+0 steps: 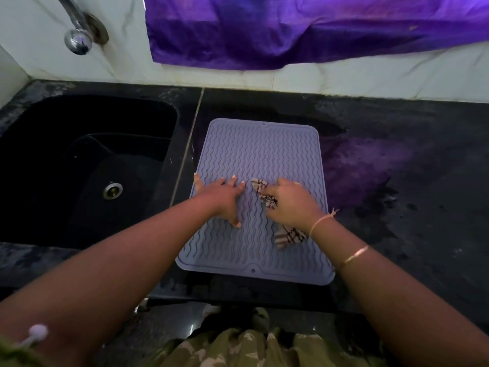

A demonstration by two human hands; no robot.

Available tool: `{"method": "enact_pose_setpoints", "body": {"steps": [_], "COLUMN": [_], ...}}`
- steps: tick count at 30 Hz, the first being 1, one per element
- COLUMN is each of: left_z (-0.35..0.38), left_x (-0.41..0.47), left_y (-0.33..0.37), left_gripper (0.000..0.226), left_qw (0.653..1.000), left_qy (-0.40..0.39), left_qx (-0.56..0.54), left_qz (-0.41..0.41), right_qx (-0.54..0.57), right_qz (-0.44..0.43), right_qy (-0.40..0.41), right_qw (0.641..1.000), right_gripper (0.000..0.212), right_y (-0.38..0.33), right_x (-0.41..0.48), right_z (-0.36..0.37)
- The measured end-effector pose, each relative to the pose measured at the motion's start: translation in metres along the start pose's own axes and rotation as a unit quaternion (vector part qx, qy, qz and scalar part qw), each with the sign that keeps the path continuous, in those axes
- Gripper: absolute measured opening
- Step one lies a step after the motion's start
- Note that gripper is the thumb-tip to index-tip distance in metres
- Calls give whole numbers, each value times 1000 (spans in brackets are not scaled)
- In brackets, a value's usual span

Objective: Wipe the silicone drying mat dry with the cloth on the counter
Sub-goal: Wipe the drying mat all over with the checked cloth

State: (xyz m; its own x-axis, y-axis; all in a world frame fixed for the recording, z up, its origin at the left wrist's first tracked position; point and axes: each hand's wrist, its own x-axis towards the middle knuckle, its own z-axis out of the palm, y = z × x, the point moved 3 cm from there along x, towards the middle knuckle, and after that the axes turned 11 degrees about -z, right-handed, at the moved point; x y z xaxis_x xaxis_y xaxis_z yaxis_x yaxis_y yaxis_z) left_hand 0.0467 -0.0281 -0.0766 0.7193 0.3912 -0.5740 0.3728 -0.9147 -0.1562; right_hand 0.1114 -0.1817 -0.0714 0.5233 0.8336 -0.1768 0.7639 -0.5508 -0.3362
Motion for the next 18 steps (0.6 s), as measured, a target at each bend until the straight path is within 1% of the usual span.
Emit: {"method": "enact_pose_setpoints", "body": {"steps": [3,6,7,9,11,12,15,18], "left_z": [-2,-5,-6,-9,-10,-10,-11,-9], "left_x": [-2,-8,-10,-12,-14,-14,-14,-11], "left_y": [3,6,7,9,9,9,8,6], "left_gripper": [111,110,110,109,108,108,107,108], "left_qw": [1000,1000,1000,999,999,999,999,999], "left_qy": [-1,-8,-11,-14,-21,-24,-20,-11], "left_qx": [-2,1,7,17,19,20,26,25], "left_qz": [-10,-18,-21,-23,-26,-28,-26,-19], "right_qx": [25,113,145,174,175,168,137,96], "right_qz": [-22,-10,-1,25,46,58,86,74], "right_qy": [-9,-24,-10,47,83,80,33,27], "right_qw": [999,993,989,983,980,981,986,992], "right_gripper": [53,47,44,41,38,38,41,38], "right_y": [-4,-1,2,11,19,22,19,10], "right_x": [-18,-19,-14,1,19,25,27,13], "right_z": [4,-4,-12,-30,-45,-46,-29,-14]}}
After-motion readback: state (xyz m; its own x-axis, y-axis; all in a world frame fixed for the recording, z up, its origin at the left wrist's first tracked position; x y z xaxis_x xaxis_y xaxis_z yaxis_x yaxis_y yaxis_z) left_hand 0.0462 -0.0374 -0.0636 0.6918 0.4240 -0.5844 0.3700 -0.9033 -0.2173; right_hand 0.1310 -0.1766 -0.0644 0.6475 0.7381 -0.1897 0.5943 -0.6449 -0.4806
